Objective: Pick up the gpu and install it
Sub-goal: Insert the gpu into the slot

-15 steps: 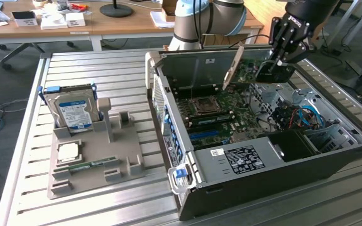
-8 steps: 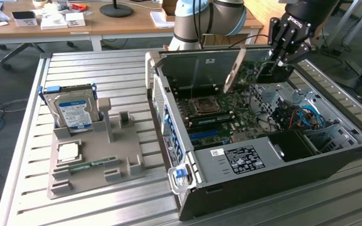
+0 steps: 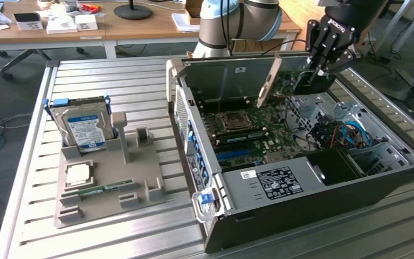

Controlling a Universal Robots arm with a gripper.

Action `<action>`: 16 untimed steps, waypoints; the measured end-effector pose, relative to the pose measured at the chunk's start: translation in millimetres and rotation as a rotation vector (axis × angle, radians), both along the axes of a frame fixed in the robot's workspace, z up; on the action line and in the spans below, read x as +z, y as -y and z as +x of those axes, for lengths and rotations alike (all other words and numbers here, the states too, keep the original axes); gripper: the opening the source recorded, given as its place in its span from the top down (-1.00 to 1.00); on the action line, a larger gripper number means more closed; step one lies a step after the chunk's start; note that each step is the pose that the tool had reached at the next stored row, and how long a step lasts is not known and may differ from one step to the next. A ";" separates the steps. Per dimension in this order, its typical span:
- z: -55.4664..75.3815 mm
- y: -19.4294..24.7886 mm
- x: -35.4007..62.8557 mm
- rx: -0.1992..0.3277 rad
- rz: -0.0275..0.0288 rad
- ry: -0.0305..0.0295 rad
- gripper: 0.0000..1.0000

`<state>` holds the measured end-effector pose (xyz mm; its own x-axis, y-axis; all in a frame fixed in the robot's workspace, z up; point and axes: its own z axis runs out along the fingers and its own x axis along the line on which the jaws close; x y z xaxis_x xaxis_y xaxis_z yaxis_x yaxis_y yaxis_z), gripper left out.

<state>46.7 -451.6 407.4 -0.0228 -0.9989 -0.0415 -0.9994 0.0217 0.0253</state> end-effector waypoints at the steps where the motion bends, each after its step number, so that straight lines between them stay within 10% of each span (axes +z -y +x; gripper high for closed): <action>1: -0.9 0.0 -0.3 0.000 0.0021 0.0058 0.47; 6: -6.3 0.1 -1.4 0.002 0.0148 0.0312 0.47; 10: -7.1 0.1 -1.4 0.002 0.0183 0.0339 0.47; 16: -8.7 0.1 -1.5 0.001 0.0517 0.0417 0.47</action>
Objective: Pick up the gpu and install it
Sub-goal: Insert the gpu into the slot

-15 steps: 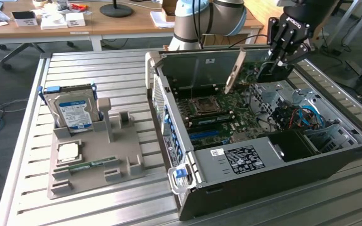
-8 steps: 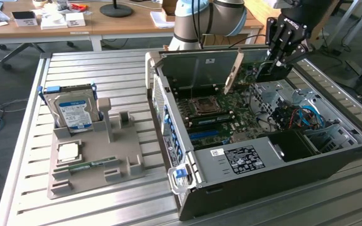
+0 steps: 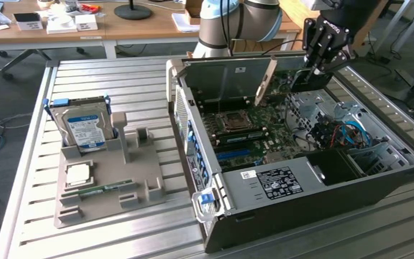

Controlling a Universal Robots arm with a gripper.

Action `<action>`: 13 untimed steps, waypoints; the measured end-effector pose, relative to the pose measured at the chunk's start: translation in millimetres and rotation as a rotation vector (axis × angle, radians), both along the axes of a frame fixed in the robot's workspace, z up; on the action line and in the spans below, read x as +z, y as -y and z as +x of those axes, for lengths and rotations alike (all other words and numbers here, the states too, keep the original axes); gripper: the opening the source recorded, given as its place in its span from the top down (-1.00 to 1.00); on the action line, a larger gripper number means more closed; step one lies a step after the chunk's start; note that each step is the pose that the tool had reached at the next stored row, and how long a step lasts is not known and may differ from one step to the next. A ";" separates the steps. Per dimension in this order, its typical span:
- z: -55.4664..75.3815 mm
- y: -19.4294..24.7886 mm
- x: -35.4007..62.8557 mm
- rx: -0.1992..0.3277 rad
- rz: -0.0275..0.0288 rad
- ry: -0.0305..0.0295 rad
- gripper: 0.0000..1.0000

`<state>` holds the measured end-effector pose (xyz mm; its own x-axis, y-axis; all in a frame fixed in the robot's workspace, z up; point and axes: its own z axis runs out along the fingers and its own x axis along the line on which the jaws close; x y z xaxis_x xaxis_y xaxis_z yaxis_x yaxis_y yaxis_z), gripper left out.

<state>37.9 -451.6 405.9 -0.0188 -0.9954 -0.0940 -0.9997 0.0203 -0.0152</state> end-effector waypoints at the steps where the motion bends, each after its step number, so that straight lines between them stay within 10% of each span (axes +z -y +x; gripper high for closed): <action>1: 0.0 0.0 0.0 0.000 0.0029 0.0006 0.47; 13: 0.0 0.0 0.0 0.000 0.0031 0.0005 0.47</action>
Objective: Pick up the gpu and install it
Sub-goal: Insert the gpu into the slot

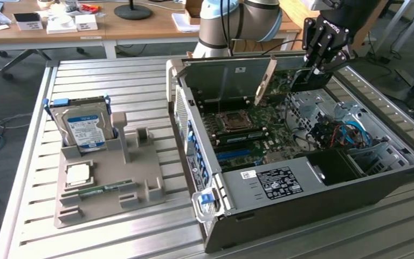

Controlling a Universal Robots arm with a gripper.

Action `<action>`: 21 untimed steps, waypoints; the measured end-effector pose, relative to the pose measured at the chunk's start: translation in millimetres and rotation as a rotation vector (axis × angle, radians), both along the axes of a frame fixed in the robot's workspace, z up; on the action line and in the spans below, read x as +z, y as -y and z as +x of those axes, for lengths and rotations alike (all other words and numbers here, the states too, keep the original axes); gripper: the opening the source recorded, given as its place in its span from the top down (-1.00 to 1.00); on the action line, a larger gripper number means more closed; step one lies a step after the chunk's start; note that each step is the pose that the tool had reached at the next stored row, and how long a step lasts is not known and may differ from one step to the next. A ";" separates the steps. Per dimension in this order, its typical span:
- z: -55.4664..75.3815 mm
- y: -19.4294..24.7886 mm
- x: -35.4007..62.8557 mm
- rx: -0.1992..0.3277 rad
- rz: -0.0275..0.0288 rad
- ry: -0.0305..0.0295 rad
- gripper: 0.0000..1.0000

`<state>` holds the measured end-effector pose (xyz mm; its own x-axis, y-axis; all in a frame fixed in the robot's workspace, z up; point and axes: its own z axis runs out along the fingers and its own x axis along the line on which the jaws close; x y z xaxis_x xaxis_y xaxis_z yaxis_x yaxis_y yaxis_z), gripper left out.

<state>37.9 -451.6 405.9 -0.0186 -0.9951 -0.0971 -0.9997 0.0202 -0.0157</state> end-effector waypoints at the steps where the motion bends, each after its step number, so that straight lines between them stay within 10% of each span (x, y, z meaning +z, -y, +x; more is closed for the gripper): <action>1: 0.0 0.0 0.0 0.000 0.0000 0.0000 0.47; 21: -10.0 0.0 -0.1 0.000 0.0000 0.0002 0.47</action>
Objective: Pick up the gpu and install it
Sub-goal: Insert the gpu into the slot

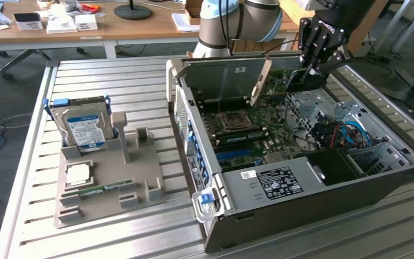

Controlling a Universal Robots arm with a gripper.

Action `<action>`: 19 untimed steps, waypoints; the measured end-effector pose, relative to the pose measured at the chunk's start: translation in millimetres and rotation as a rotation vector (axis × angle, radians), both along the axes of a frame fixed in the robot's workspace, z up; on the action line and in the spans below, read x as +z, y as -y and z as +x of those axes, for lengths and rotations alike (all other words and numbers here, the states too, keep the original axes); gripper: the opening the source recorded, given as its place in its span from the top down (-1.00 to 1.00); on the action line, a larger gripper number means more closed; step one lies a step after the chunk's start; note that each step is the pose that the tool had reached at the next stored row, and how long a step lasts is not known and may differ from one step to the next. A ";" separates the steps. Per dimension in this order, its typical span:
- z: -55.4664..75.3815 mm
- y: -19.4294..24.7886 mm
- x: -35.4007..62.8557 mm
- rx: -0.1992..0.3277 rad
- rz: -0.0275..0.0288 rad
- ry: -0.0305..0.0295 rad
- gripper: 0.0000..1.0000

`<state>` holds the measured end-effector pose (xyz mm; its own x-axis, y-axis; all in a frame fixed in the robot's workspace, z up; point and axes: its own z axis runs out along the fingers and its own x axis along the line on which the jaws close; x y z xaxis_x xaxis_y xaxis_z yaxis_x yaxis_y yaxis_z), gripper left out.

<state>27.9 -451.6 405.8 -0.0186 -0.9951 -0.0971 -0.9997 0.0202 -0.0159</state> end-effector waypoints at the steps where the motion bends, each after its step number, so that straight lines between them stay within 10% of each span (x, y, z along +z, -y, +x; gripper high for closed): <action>1: 0.0 0.0 0.0 0.000 -0.0001 0.0000 0.47; 19: -10.8 0.0 -0.3 0.000 0.0000 0.0000 0.47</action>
